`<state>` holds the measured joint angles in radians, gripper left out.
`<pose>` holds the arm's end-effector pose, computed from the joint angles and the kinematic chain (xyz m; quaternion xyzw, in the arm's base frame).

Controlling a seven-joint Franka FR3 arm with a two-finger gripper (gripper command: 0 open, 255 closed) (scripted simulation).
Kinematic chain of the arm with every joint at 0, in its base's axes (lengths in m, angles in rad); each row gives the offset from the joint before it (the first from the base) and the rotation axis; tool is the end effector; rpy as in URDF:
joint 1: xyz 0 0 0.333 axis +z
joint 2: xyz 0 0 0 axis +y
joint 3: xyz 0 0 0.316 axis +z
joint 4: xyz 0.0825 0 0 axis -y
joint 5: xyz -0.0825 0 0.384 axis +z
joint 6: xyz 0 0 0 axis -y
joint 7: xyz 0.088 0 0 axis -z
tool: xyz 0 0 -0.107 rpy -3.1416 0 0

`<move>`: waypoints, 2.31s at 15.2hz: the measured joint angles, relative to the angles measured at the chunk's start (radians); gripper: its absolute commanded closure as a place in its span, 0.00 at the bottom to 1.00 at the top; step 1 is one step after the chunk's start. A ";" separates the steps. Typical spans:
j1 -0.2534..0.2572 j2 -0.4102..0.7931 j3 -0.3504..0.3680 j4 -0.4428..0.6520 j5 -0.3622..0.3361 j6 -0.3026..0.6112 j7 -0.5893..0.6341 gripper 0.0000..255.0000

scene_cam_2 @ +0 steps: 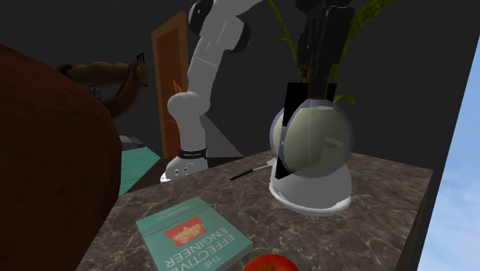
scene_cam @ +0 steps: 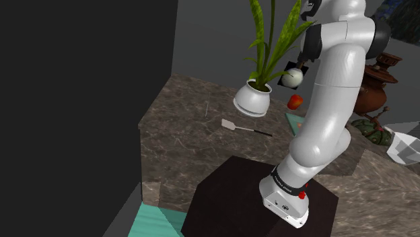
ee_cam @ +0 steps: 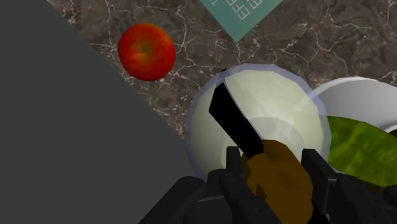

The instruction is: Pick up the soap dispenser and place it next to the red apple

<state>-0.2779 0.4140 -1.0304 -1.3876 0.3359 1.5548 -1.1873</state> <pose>0.2993 -0.5554 0.5570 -0.9985 0.0473 0.0165 0.0222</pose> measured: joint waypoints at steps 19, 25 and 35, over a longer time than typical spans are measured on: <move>0.047 0.016 0.015 -0.249 0.023 0.247 -0.026 1.00; 0.049 0.034 0.028 -0.309 0.044 0.316 -0.039 1.00; 0.040 0.064 0.049 -0.357 0.074 0.383 -0.058 1.00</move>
<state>-0.2376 0.4779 -0.9814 -1.7449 0.4103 1.9374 -1.2451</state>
